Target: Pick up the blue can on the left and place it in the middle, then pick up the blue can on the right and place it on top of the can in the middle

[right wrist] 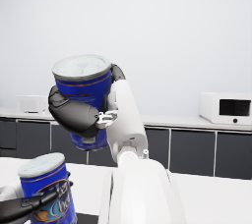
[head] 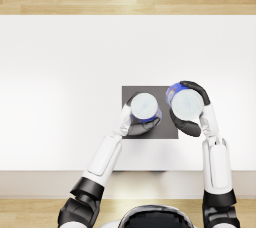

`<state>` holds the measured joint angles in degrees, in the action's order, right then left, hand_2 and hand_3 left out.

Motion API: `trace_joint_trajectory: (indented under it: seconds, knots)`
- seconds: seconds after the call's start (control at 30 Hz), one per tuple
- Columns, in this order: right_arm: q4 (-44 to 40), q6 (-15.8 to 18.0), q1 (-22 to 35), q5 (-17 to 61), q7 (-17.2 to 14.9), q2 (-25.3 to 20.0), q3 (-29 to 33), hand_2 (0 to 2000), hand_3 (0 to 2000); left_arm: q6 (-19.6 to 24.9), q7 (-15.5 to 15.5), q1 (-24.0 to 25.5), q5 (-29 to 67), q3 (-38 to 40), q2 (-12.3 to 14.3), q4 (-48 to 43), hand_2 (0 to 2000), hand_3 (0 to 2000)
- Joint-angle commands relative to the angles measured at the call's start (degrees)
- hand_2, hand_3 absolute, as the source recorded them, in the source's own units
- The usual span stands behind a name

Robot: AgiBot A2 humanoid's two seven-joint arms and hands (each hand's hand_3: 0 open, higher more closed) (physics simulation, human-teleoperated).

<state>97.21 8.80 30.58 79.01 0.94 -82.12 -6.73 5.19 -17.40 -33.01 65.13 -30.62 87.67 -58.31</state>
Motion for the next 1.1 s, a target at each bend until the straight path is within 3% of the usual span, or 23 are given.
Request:
trace_joint_trajectory:
  seconds: [0.03,0.2,0.23,0.27,0.3,0.37,0.5,0.67,0.77,0.8,0.83,0.9,1.0,1.1]
  knots:
    - [0.0,0.1,3.0,0.0,0.0,-1.1,-2.5,2000,1520,0.0,-0.8,-1.2,0.0,-0.1,0.9,2.7,2000,1520]
    - [0.0,-0.3,4.1,0.0,0.0,-2.0,-3.3,2000,1520,0.1,-2.4,-1.5,0.0,0.3,2.0,5.8,2000,1520]
    - [-0.3,-0.4,4.5,0.0,0.0,-2.3,-3.3,2000,1520,0.2,-2.5,-1.7,0.0,0.1,2.3,6.3,639,1193]
    - [-0.6,-0.5,4.7,0.0,0.0,-2.4,-3.2,2000,1520,0.3,-2.5,-4.3,0.0,-8.0,-1.1,6.7,0,867]
    - [-0.6,-0.8,4.9,0.0,0.0,-2.6,-3.3,2000,1520,1.0,-2.5,-2.2,0.0,-1.8,1.6,6.4,0,540]
    - [-0.6,-1.2,5.3,0.0,0.0,-2.9,-3.7,2000,1520,0.3,-2.5,-2.1,0.0,-1.3,1.8,6.4,0,0]
    - [-1.6,-1.5,6.1,0.0,0.0,-3.6,-4.5,2000,1520,-1.1,-2.6,-0.4,0.0,0.2,1.5,2.5,0,0]
    - [-3.0,-2.4,7.2,0.0,-0.1,-4.5,-5.4,2000,1520,-4.4,-1.9,6.8,0.0,4.5,-2.0,-15.2,0,0]
    - [-3.4,-1.6,7.3,0.0,-0.2,-4.9,-5.6,2000,1520,-4.9,4.1,10.8,0.0,8.2,-3.9,-24.8,0,0]
    - [-3.3,-1.5,6.9,0.0,-0.2,-4.8,-6.0,2000,1520,-5.0,7.9,11.7,0.0,9.6,-4.2,-27.3,0,0]
    - [-3.7,-1.5,7.0,0.0,-1.1,-5.0,-6.4,2000,1520,-5.0,10.6,12.3,0.0,11.4,-4.4,-29.7,0,0]
    - [-4.1,-5.4,7.1,0.0,-5.7,-5.2,-6.8,2000,1520,-5.1,13.9,12.8,0.0,14.6,-4.3,-32.3,0,0]
    - [-4.5,-9.7,6.6,0.0,-11.3,-5.3,-7.9,2000,1520,-5.2,16.1,13.9,-0.1,19.8,-4.4,-37.8,0,0]
    - [-5.5,-11.8,5.9,0.0,-13.8,-5.4,-9.9,2000,1520,-5.2,16.9,13.8,-0.1,23.7,-4.1,-40.6,0,0]
